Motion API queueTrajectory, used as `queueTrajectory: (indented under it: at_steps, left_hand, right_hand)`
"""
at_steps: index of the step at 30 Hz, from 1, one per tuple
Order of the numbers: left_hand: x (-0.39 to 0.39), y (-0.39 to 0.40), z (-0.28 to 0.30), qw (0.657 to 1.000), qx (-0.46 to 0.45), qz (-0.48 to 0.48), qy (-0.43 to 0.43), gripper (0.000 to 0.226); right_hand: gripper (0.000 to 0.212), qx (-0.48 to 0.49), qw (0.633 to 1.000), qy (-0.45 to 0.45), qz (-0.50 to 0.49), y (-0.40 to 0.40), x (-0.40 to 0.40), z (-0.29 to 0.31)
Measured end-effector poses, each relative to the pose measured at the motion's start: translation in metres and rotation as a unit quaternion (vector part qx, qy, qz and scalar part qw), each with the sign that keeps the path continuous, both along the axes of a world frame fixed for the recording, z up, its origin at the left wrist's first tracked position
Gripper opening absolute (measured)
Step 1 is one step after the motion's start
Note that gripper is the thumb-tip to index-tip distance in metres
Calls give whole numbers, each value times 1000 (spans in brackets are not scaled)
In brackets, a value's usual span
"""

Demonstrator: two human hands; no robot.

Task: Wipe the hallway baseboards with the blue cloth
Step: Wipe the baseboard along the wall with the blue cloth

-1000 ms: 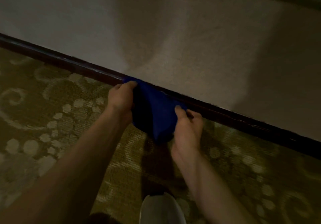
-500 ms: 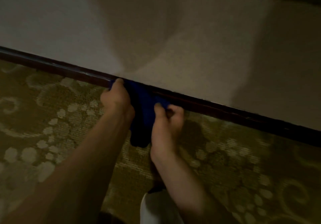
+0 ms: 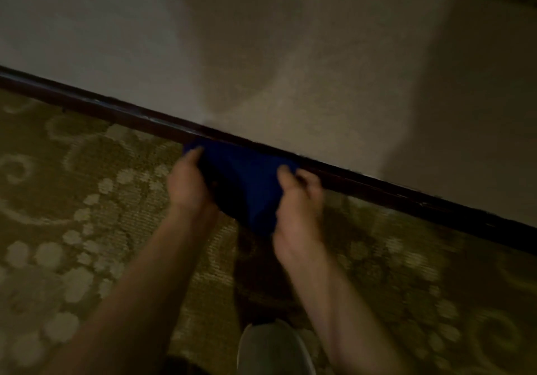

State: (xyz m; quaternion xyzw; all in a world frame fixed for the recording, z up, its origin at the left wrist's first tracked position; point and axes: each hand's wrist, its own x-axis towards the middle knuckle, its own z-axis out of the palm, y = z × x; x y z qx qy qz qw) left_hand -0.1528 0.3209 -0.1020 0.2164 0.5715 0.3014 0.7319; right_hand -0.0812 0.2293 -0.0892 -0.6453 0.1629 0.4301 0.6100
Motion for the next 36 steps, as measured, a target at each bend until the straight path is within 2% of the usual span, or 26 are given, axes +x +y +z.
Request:
queueTrajectory:
  at_steps: [3, 7, 10, 13, 15, 18, 20, 21, 23, 24, 26, 28, 31, 33, 36]
  left_hand:
    - [-16, 28, 4, 996, 47, 36, -64, 39]
    - [6, -4, -10, 993, -3, -86, -81, 41]
    - [16, -16, -18, 989, -17, -113, -99, 35]
    - [10, -6, -21, 990, -22, -111, -88, 31]
    - [8, -3, -17, 989, -25, -122, -76, 30]
    - [14, -3, -3, 992, -15, -121, -5, 30]
    - [20, -5, -2, 994, -20, -93, 45, 29]
    - [20, -4, -15, 994, -25, -84, 65, 34]
    - [17, 3, -61, 994, -52, -78, 64, 70]
    - [13, 6, -84, 994, -67, -72, 51, 81]
    - [14, 7, -79, 994, -70, -67, 60, 90]
    - [18, 0, -35, 996, -37, -61, 55, 82]
    - [22, -4, -27, 998, -42, -32, 39, 58]
    - [15, -2, -21, 997, -56, -46, 11, 58]
    - [-3, 10, -2, 996, -55, -77, 0, 54]
  right_hand:
    - [12, 43, 997, 33, 54, 11, -7, 2]
    - [13, -20, 997, -16, -68, -3, 12, 0]
    - [13, -42, 992, -48, -107, -14, 22, -9]
    - [13, -61, 992, -52, -98, -8, 17, -14]
    - [21, -64, 993, -32, -93, 2, 13, -12]
    - [44, -85, 988, 26, -124, 9, 4, -10]
    - [46, -90, 989, 27, -117, 4, 4, -11]
    - [45, -86, 990, 25, -108, 1, 5, -12]
    - [50, -70, 993, 26, -92, -6, 7, -17]
    - [54, -63, 994, 26, -82, -9, 7, -20]
    - [53, -53, 997, 10, -57, -6, 9, -27]
    - [53, -51, 998, -3, -48, -1, 14, -29]
    - [45, -73, 996, -25, -41, -4, 22, -25]
    - [41, -57, 997, -29, -34, -6, 20, -19]
    - [47, -22, 998, -32, -40, -6, 8, -9]
